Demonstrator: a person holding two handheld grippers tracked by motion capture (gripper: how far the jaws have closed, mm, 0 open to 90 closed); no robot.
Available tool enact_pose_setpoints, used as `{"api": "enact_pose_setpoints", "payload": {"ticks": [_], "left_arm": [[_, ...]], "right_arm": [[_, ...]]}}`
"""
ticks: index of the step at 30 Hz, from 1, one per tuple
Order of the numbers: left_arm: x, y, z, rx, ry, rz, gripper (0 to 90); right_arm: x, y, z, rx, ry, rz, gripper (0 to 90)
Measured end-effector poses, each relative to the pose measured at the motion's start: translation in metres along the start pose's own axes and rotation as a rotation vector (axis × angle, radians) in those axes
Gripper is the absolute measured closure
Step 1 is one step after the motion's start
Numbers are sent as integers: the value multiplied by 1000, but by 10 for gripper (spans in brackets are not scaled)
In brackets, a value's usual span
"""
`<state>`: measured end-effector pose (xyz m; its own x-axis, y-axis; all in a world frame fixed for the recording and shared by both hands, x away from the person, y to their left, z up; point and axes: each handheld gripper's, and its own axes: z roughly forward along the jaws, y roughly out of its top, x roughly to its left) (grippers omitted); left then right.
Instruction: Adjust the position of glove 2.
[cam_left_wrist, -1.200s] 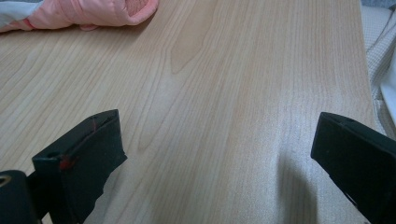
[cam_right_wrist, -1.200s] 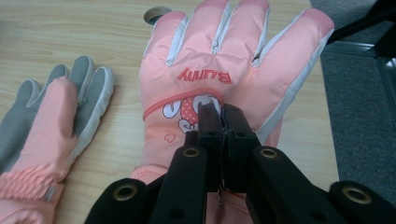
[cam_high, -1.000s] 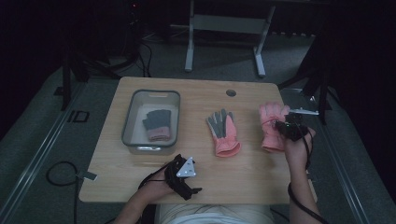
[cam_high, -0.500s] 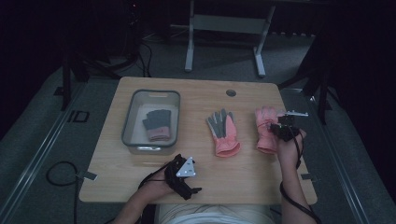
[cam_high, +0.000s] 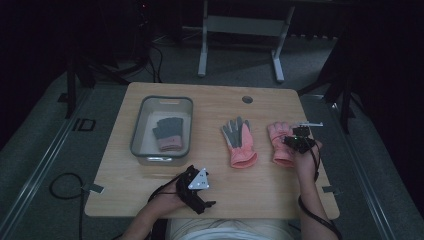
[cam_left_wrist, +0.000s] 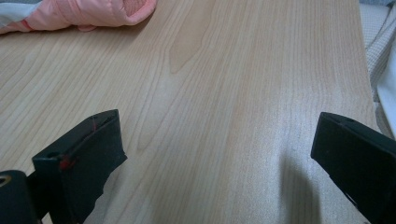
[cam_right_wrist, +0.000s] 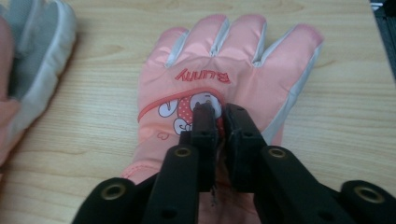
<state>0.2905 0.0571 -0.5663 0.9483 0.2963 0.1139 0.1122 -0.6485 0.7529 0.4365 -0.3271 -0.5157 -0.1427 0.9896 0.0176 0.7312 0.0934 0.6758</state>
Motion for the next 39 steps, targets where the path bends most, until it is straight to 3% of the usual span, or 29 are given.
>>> {"api": "enact_pose_setpoints", "payload": {"ticks": [2,8,11,14,21,30,39], "left_arm": [[0,0,0,0,0,-3,20],[-1,1,1,9,-1,1,20],[-1,1,2,11,1,1,20],[-1,1,2,8,0,-4,20],[0,1,2,10,1,-5,20],[-1,1,2,16,-1,4,20],[-1,0,2,13,0,-2,20]], "right_arm": [[-2,2,-7,-10,16,-15,787],[-11,7,-21,-31,93,-143,670],[-12,7,-22,-25,82,-165,639],[-10,-1,-14,-65,80,-197,587],[-6,-12,5,-39,70,-247,621],[0,-14,15,-27,43,-212,826],[1,-4,-3,-82,32,-139,874]]}}
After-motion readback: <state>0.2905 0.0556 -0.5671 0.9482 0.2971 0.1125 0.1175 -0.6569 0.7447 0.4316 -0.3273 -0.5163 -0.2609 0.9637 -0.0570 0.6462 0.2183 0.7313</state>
